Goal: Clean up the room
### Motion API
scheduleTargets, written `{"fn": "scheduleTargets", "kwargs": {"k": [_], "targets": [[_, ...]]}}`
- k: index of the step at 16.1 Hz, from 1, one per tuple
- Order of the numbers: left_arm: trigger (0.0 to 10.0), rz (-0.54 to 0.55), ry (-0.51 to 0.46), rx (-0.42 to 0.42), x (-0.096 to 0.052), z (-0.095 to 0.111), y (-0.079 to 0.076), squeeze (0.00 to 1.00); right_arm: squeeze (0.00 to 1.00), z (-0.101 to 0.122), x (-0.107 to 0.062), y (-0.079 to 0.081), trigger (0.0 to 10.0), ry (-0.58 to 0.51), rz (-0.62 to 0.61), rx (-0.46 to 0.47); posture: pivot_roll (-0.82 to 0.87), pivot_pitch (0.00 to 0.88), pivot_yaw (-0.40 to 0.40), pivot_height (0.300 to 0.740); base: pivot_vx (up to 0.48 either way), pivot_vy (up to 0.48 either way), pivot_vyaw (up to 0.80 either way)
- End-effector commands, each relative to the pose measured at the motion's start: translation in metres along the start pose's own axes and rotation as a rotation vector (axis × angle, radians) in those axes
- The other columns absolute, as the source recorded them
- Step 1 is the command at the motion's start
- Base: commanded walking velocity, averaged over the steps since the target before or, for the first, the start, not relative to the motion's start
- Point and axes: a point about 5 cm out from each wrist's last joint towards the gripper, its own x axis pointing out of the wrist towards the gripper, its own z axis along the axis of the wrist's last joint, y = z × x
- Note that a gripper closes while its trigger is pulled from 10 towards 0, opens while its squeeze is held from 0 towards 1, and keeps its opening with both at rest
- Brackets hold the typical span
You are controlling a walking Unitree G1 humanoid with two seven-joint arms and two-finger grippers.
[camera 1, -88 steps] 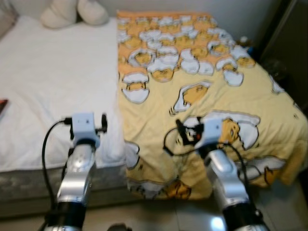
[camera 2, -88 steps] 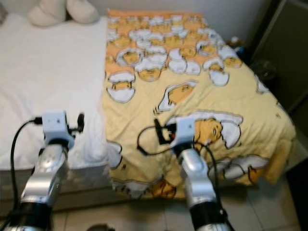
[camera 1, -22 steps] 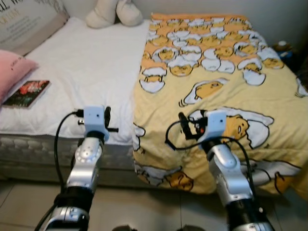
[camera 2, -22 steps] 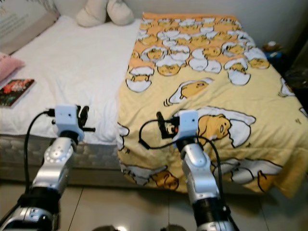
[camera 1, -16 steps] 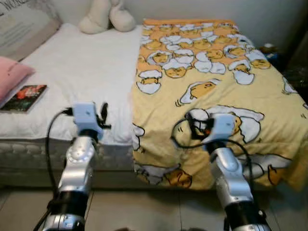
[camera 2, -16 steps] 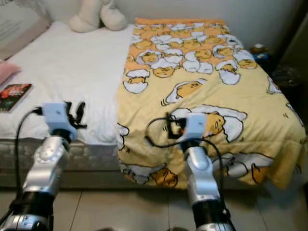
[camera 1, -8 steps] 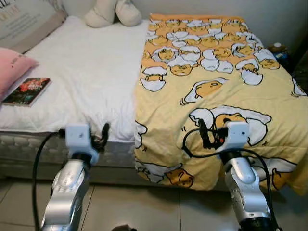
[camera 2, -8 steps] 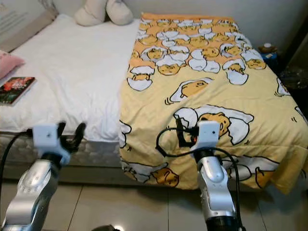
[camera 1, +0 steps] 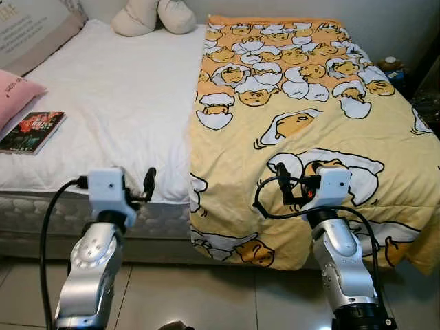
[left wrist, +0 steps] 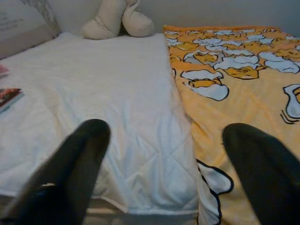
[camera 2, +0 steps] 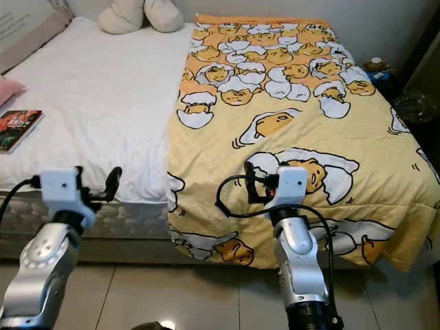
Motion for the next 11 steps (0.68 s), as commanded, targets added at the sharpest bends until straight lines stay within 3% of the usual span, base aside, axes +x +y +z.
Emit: {"fn": "scheduleTargets", "kwargs": {"k": [1,2,6,8,11], "targets": [[10.0,-0.014,0.002,-0.002,0.000,-0.002,0.002,1.00,1.00,-0.001,0.003,-0.001,10.0,0.022,-0.006,0.017,-0.07,0.000,0.027,0.740,0.000,0.000,0.00],[10.0,-0.025,-0.004,0.027,0.006,0.002,-0.003,0.00,0.00,-0.001,0.008,0.001,10.0,0.030,0.020,0.012,-0.06,0.000,0.022,0.740,0.000,0.000,0.00],[10.0,-0.016,-0.048,-0.011,0.015,0.014,-0.005,0.00,0.00,0.005,0.016,0.010,10.0,0.010,0.075,0.023,-0.05,0.000,0.002,0.740,0.000,0.416,0.38],[10.0,0.019,-0.023,0.021,0.015,0.008,-0.005,0.00,0.00,0.005,0.019,0.014,10.0,0.017,0.104,0.019,-0.04,0.000,-0.012,0.740,0.000,0.472,0.46],[10.0,0.041,-0.016,0.043,0.015,0.006,-0.006,0.00,0.00,0.000,0.024,0.014,10.0,0.041,0.120,0.041,-0.04,0.000,-0.014,0.740,0.000,0.000,0.44]]}}
